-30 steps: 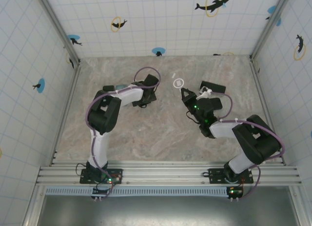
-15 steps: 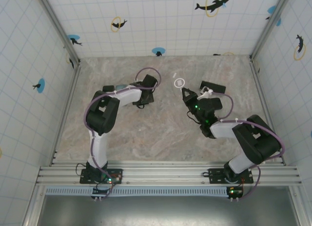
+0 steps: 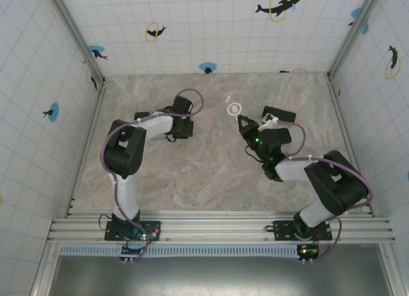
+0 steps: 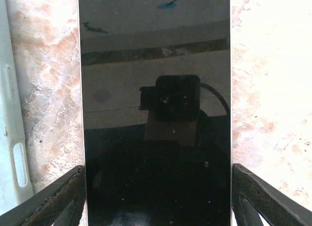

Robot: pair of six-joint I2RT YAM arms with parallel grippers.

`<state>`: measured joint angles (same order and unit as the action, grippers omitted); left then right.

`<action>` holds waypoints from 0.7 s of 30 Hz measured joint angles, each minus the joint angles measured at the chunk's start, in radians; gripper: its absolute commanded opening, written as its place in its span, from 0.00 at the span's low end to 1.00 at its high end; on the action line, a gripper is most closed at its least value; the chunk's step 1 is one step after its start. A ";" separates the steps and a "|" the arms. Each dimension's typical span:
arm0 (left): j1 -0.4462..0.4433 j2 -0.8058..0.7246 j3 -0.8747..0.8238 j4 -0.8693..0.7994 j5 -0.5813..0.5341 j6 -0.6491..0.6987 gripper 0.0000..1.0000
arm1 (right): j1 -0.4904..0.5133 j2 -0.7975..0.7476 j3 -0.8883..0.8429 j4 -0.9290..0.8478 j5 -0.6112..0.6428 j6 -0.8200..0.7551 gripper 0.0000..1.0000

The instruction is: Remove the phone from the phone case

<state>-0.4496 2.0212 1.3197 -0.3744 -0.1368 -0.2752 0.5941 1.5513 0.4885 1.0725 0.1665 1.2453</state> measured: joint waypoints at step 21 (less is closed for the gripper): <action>0.012 0.010 0.020 -0.011 0.018 -0.092 0.66 | 0.049 0.037 0.015 -0.047 0.013 -0.020 0.00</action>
<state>-0.4374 2.0308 1.3399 -0.3855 -0.1184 -0.3672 0.6434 1.5883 0.5037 1.0260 0.1795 1.2251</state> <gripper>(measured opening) 0.737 0.129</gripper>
